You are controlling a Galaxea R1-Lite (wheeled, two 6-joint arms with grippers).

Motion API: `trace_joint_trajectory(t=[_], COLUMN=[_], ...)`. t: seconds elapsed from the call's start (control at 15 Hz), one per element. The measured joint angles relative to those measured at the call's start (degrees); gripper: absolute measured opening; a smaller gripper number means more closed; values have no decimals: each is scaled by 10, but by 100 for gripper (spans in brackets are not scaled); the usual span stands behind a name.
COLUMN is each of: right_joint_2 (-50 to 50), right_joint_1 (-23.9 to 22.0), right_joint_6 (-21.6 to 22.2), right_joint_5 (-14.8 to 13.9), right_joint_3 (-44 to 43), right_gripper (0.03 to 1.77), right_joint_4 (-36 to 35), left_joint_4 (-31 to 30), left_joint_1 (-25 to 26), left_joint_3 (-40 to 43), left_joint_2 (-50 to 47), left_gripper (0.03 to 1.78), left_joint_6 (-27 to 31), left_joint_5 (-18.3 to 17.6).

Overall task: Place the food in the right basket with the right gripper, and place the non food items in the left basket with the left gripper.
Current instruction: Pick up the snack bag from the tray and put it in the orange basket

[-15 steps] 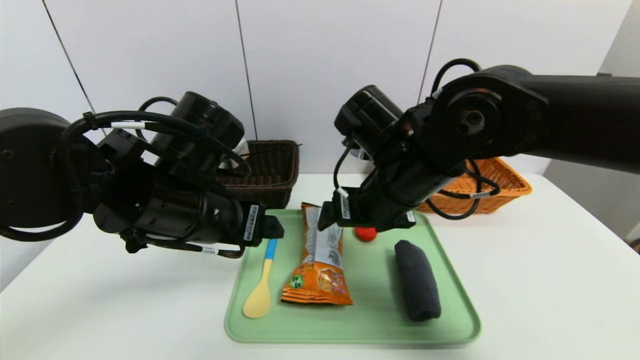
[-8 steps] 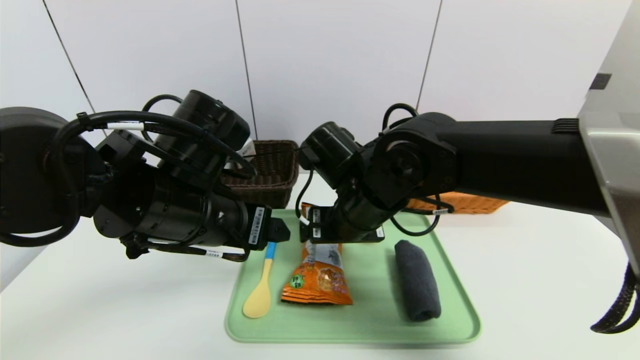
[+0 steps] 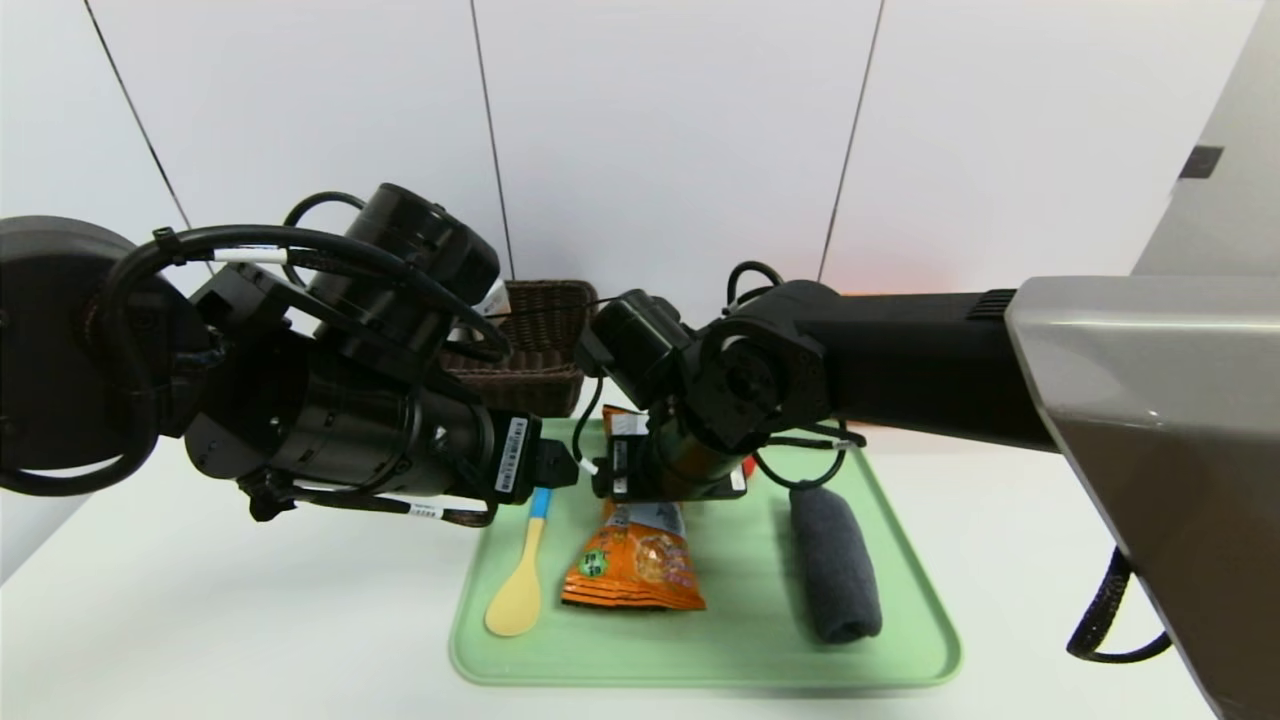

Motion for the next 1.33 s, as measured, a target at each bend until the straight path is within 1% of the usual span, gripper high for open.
trace_joint_trajectory(t=[0.27,0.4,0.53,0.6,0.73,1.0,1.07,1.27,1.33], right_joint_2=[11,13,15,16,18,20,20,21,20], right_joint_1=[-3,-4,-4,-5,-5,-6,-6,-7,-7], right_joint_6=[-1,-1,-1,-2,-3,-4,-4,-5,-3], right_joint_5=[0,0,-1,-1,-1,-1,-2,-1,0], right_joint_3=[0,0,0,0,0,0,0,0,1], right_gripper=[171,171,171,171,171,171,159,113,101], right_joint_4=[0,0,-1,-1,-9,-11,-11,-10,-11], left_joint_4=[2,8,7,6,6,5,5,5,5], left_joint_1=[7,32,66,77,90,97,98,98,99], left_joint_3=[2,11,24,28,31,33,33,34,34], left_joint_2=[0,0,-1,-1,-1,0,0,0,0], left_gripper=[169,169,169,169,169,169,169,169,169], left_joint_6=[5,23,62,70,71,71,71,70,70], left_joint_5=[0,0,0,0,-1,-1,-1,-2,-2])
